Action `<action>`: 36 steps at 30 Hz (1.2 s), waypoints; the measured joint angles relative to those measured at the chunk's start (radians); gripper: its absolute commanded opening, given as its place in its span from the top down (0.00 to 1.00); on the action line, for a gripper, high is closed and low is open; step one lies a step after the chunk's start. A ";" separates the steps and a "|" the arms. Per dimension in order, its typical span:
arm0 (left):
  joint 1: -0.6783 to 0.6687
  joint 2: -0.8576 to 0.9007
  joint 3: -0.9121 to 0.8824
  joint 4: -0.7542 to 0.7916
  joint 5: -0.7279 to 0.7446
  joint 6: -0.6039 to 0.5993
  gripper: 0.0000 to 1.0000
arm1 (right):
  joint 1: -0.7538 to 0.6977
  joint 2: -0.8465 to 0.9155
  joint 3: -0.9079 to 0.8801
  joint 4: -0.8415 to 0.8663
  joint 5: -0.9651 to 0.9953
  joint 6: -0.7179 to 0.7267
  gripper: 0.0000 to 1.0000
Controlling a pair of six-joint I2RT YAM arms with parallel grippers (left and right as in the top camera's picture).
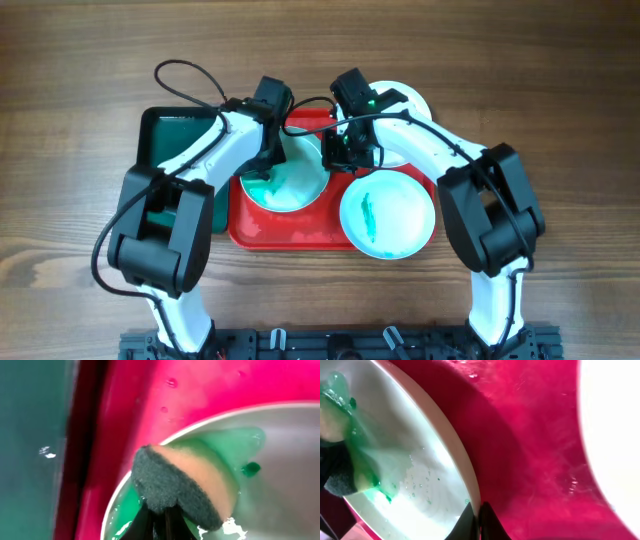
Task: Clean dirty plates on tray and stack at the side
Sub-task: 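Scrub the held plate with the sponge in the left gripper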
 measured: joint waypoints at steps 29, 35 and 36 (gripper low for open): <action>0.040 -0.006 -0.011 0.048 0.349 0.174 0.96 | -0.016 0.011 -0.005 -0.010 -0.003 -0.009 0.96; 0.040 0.004 -0.032 0.072 0.641 0.338 0.96 | -0.016 0.011 -0.005 -0.009 -0.003 -0.009 0.96; 0.040 0.008 -0.034 0.110 0.655 0.344 0.96 | -0.016 0.011 -0.005 -0.006 -0.003 -0.008 0.96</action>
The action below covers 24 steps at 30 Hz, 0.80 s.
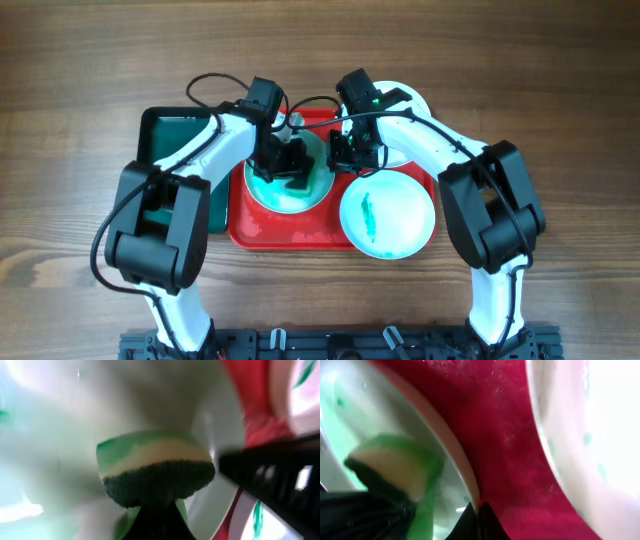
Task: Clean dirty plates on tray and stack at the side
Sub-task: 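Scrub the held plate with the sponge in the left gripper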
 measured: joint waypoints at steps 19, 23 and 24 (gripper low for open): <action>0.018 -0.012 0.029 -0.102 -0.344 -0.170 0.96 | 0.001 0.000 0.000 0.005 -0.015 0.000 0.96; 0.030 -0.011 0.011 -0.093 -0.126 -0.030 0.96 | 0.001 0.000 0.000 0.005 -0.015 0.000 0.96; 0.026 -0.010 0.005 -0.074 -0.084 -0.006 0.96 | 0.001 0.000 0.000 0.005 -0.015 0.000 0.96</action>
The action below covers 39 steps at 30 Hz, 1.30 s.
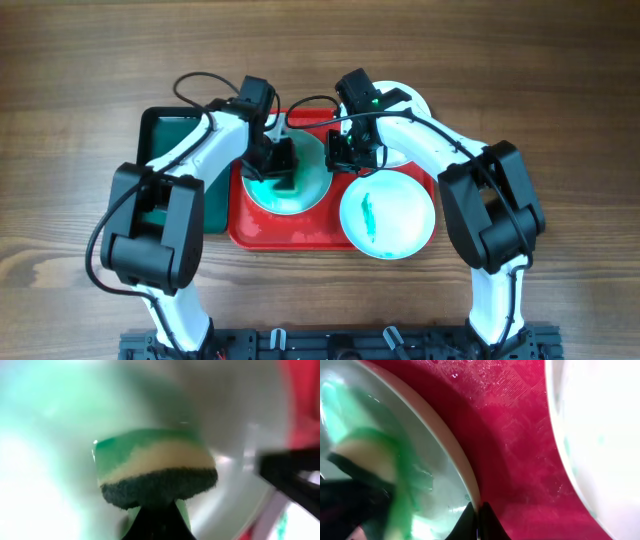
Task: Clean dirty plates on tray and stack at the side
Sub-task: 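Scrub the held plate with the sponge in the left gripper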
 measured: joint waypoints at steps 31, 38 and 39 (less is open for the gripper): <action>0.016 0.005 0.000 -0.043 0.053 -0.092 0.96 | -0.001 0.002 0.000 0.011 0.000 0.051 0.96; 0.077 0.012 -0.008 0.119 0.214 -0.085 0.96 | -0.001 0.003 0.000 0.013 0.000 0.062 0.96; 0.086 0.012 -0.008 0.147 0.222 -0.085 0.96 | -0.001 0.003 0.000 0.013 0.000 0.063 0.96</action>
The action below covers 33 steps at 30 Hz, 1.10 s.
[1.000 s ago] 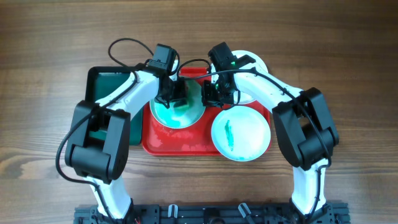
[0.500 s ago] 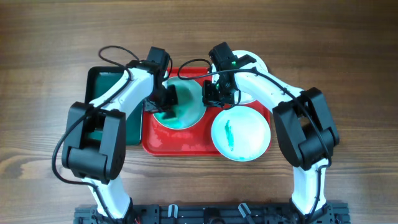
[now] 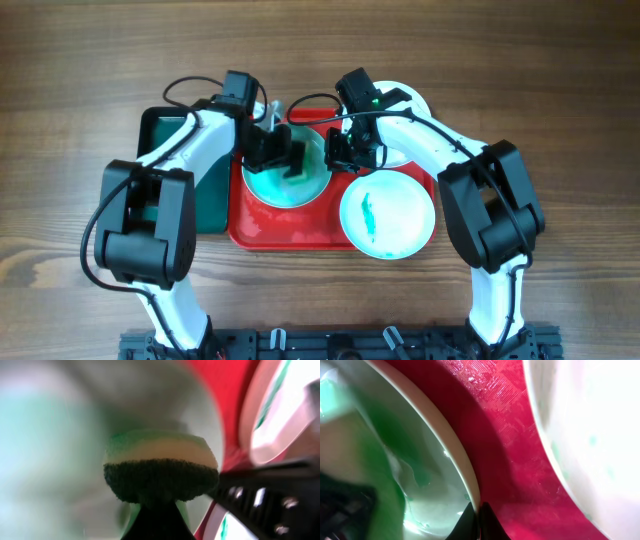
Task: Clean dirty plates on tray and stack at the side
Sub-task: 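Scrub the held plate with the sponge in the left gripper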
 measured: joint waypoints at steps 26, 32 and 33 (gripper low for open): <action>-0.064 -0.005 0.002 -0.072 -0.193 0.092 0.96 | 0.005 0.003 0.000 0.013 -0.019 -0.002 0.96; -0.086 -0.011 0.012 0.016 -0.507 -0.053 0.96 | 0.005 0.003 0.000 0.025 -0.019 0.006 0.96; -0.087 -0.011 0.021 0.002 -0.557 -0.070 0.96 | 0.005 0.003 0.000 0.025 -0.019 0.006 0.96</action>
